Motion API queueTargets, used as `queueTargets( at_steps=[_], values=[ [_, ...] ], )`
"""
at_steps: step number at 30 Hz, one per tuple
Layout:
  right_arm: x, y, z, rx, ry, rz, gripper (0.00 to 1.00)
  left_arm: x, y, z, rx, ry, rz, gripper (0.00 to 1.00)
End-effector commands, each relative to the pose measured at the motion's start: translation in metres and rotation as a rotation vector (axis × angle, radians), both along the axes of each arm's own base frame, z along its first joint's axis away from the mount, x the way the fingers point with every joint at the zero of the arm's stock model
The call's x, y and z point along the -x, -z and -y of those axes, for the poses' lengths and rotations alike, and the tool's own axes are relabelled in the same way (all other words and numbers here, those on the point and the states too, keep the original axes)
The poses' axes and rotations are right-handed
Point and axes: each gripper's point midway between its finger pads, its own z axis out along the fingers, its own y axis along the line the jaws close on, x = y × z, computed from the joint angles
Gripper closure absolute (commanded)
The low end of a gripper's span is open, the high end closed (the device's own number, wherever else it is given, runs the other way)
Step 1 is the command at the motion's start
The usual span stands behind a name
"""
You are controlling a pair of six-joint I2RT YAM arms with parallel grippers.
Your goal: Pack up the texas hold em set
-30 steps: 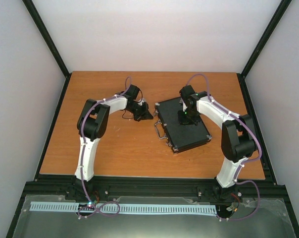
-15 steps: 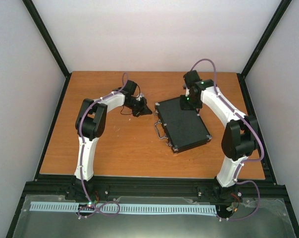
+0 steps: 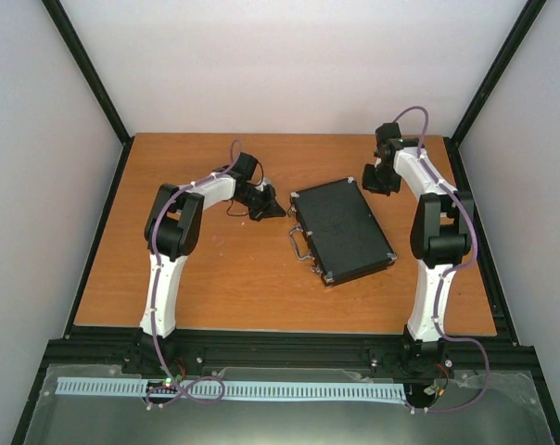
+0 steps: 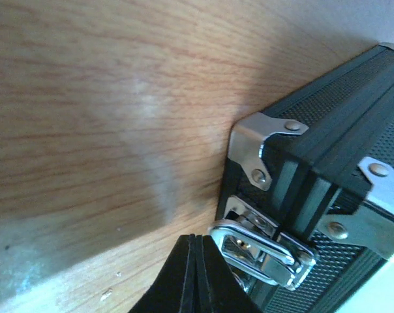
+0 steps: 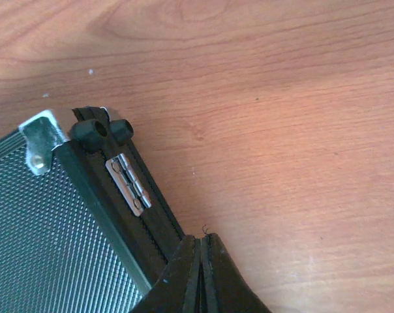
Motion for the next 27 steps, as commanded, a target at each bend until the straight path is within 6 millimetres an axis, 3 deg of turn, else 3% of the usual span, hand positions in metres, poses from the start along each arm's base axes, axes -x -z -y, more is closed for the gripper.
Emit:
queueTargets(
  at_steps=[1,19,27],
  values=[
    [-0.012,0.004,-0.01,-0.028,-0.028,0.012,0.97,-0.006,0.0,0.002,0.02,-0.01,-0.014,0.99],
    [0.001,0.065,-0.005,0.019,-0.062,-0.114,0.97,-0.009,-0.002,0.006,0.041,-0.023,-0.047,0.99],
    [0.005,0.073,-0.014,-0.029,-0.092,-0.136,0.97,-0.01,0.001,0.007,0.042,-0.027,-0.06,0.99]
  ],
)
